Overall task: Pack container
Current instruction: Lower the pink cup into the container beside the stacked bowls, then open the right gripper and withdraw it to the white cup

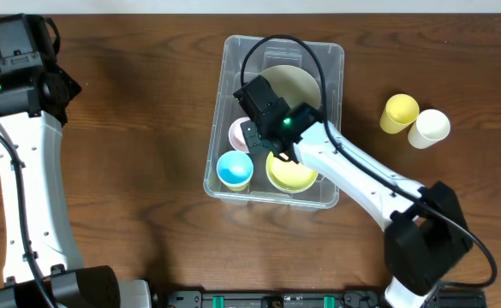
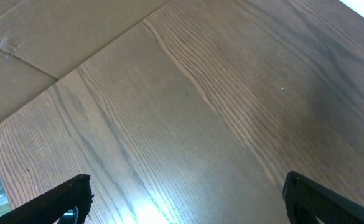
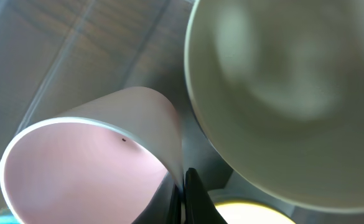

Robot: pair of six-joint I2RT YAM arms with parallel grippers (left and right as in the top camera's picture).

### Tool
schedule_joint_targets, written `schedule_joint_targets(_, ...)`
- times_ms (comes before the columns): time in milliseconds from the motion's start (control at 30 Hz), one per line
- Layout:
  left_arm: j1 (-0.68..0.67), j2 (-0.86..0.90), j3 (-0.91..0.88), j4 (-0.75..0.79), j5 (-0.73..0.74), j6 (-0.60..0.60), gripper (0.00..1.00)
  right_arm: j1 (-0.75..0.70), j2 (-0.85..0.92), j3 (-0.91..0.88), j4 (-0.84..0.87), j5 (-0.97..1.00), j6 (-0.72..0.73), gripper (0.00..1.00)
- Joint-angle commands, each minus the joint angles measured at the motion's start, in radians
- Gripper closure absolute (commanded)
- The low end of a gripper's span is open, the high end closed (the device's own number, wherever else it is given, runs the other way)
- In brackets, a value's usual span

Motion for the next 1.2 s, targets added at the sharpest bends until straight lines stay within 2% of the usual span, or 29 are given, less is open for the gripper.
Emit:
schedule_joint_targets(0,0.003,0.004,0.004,-0.002,-0.015,-0.009,0.02,-0.005,0.025,-0.008,0.01,-0.026,0.017,0.97)
schedule_joint_targets(100,0.003,0.004,0.004,-0.002,-0.014,-0.009,0.02,-0.005,0.025,-0.008,0.01,-0.026,0.013,0.91)
schedule_joint_targets(167,0.003,0.004,0.004,-0.002,-0.014,-0.009,0.02,-0.005,0.025,-0.007,0.01,-0.027,0.013,0.84)
schedule_joint_targets(200,0.003,0.004,0.004,-0.002,-0.014,-0.009,0.02,-0.005,0.025,-0.007,0.009,-0.027,0.013,0.76)
schedule_joint_targets(300,0.003,0.004,0.004,-0.002,-0.015,-0.009,0.02,-0.005,0.023,-0.003,0.006,-0.027,0.002,0.67)
schedule_joint_targets(633,0.003,0.004,0.004,-0.002,-0.015,-0.009,0.02,-0.09,-0.076,0.181,-0.202,0.005,-0.014,0.62)
schedule_joint_targets(767,0.003,0.004,0.004,-0.002,-0.015,-0.009,0.02,-0.209,-0.135,0.227,-0.302,0.025,0.007,0.62)
schedule_joint_targets(1167,0.003,0.004,0.004,-0.002,-0.014,-0.009,0.02,-0.755,-0.188,0.202,-0.456,0.018,0.007,0.55)
